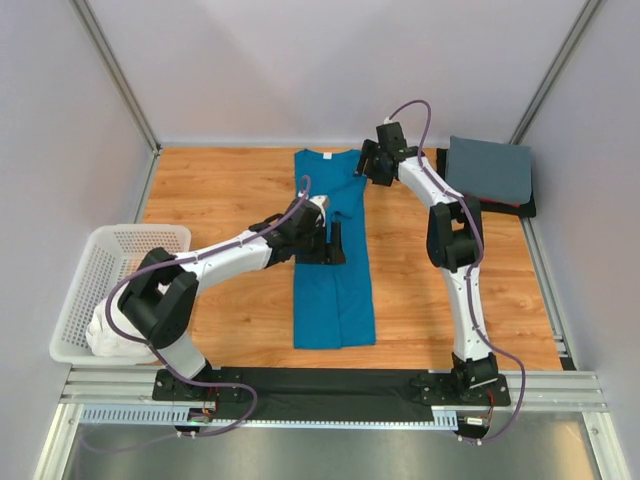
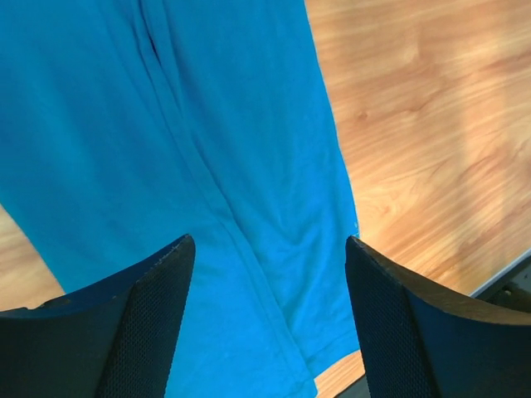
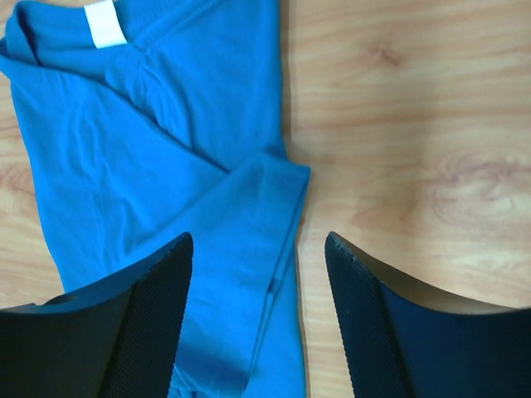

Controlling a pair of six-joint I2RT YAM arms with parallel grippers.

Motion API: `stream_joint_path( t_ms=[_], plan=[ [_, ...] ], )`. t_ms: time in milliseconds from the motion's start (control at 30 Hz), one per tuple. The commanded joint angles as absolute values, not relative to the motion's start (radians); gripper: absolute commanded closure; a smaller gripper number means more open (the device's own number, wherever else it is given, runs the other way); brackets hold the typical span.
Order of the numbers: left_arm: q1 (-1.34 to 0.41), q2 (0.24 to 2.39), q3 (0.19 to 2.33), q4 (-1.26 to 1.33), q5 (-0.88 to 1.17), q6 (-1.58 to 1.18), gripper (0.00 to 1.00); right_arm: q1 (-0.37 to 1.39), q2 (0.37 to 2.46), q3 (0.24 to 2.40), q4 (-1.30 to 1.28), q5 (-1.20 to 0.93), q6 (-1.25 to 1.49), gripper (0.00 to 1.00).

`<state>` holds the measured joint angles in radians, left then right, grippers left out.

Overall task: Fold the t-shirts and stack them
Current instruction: Fold the tshirt

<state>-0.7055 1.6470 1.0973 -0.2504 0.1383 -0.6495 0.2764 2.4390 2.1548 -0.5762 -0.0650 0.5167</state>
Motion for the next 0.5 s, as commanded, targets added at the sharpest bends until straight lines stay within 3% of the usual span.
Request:
stream_joint_path(
  t_ms=[0,67,267,467],
  plan=[
    [-0.750,1.672,1.071,-0.258,0.100,-0.658,0.21,0.278,2.467,2.235,-0.525,-0.051,0.492,0.34],
    [-0.762,1.683,1.055,-0.262,0.100,-0.669,0.26,0.278,2.474,2.232,-0.512,-0.037,0.502,0.36],
    [-0.778,1.666,1.026,-0.278,0.086,-0.677,0.29,0.278,2.476,2.220,-0.508,-0.054,0.515,0.44],
    [-0.778,1.657,1.040,-0.288,0.098,-0.683,0.31,0.278,2.499,2.220,-0.486,-0.046,0.500,0.45]
  ],
)
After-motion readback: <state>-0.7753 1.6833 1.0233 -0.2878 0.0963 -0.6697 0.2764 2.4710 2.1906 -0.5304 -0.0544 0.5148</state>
